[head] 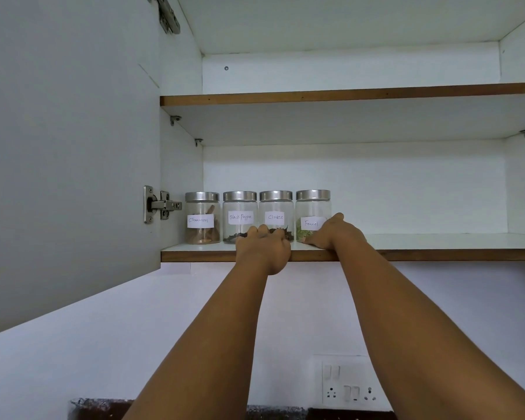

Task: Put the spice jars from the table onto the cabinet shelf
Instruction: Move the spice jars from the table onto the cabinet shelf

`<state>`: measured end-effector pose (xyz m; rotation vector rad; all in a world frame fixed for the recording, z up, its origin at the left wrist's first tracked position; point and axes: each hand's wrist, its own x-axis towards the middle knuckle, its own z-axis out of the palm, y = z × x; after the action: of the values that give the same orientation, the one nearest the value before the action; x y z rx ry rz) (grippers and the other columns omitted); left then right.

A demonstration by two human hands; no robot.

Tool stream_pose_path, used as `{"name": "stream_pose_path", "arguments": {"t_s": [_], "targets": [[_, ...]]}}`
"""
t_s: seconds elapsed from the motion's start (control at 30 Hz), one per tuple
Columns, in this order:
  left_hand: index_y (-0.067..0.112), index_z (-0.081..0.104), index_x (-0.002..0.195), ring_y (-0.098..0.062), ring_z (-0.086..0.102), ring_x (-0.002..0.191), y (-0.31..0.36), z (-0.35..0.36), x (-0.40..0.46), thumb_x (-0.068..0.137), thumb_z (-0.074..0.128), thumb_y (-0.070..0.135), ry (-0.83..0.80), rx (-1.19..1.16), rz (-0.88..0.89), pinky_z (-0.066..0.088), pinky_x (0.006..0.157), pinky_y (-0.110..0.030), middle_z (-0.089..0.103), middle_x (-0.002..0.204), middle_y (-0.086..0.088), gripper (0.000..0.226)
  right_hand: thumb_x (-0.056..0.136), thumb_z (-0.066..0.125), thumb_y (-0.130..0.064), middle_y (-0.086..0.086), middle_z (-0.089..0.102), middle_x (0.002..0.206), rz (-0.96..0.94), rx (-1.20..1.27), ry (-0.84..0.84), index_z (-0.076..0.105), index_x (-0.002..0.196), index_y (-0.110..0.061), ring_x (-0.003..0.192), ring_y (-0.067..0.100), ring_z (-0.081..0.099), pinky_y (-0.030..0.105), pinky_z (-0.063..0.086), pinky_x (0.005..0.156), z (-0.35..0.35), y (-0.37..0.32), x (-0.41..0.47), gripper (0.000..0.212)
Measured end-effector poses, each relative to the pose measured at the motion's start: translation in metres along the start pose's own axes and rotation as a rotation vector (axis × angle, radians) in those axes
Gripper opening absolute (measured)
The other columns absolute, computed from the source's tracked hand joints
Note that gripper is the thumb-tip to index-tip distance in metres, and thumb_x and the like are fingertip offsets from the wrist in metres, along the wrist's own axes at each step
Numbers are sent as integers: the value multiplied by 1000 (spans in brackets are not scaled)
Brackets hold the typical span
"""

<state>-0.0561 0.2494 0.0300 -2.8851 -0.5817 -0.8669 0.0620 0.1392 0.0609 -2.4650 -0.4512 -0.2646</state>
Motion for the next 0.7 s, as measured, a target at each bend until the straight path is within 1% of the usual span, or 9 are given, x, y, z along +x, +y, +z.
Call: {"name": "stream_pose_path", "arguments": {"t_s": [0.1,0.33,0.43,0.47,0.53,0.57,0.6,0.63,0.7], "targets": [[22,44,138,-28,38,128,0,1,1,102,21,36,7,-3,3,36,104,-50,45,138,-9,45,77,73,-52,11,53,132,9,0,6,13,144,-5,120,31,54,35,40,82,0,0,-1,101],[22,43,140,-27,39,128,-2,4,2,102,21,36,30,-23,-4,36,103,-49,46,137,-9,46,78,72,-53,12,52,136,4,-2,-10,7,147,-5,122,32,53,38,43,93,0,-1,0,107],[22,44,140,-27,39,128,-2,5,3,102,21,36,31,-26,3,36,104,-51,46,138,-9,46,79,72,-52,13,50,139,0,0,-16,-2,150,-5,124,33,51,40,42,96,0,-1,0,112],[22,44,139,-28,39,127,-2,6,3,102,21,36,36,-27,5,36,104,-51,47,137,-9,46,79,72,-51,15,44,145,-2,17,-24,-10,151,-7,127,34,48,41,41,100,0,-1,-1,118],[22,45,139,-28,41,126,-3,8,3,102,21,35,54,-31,1,36,104,-51,48,136,-9,46,78,74,-49,20,14,159,-10,40,-23,-25,150,-13,136,37,39,44,36,107,0,-1,-5,127],[21,46,138,-27,42,125,-2,8,3,102,22,35,75,-31,0,36,104,-50,50,135,-9,46,80,73,-49,21,-2,161,-23,31,-7,-28,149,-15,138,39,36,44,35,108,-1,0,-9,127],[21,47,137,-27,43,123,-2,9,2,102,22,35,100,-27,2,37,102,-48,51,133,-9,45,82,69,-49,21,-14,160,-39,14,9,-29,149,-16,139,39,34,44,34,109,-3,3,-13,123],[20,49,135,-26,45,121,-1,10,1,102,22,35,132,-22,8,37,100,-46,54,130,-8,45,86,63,-49,20,-18,159,-58,-5,24,-29,149,-17,140,40,32,44,34,108,-4,6,-19,116],[19,56,126,-24,49,116,0,13,-3,102,22,42,207,-25,29,36,96,-44,59,123,-4,48,94,45,-52,19,-14,160,-92,-65,50,-25,151,-17,140,38,32,44,35,107,-4,12,-32,97]]}}
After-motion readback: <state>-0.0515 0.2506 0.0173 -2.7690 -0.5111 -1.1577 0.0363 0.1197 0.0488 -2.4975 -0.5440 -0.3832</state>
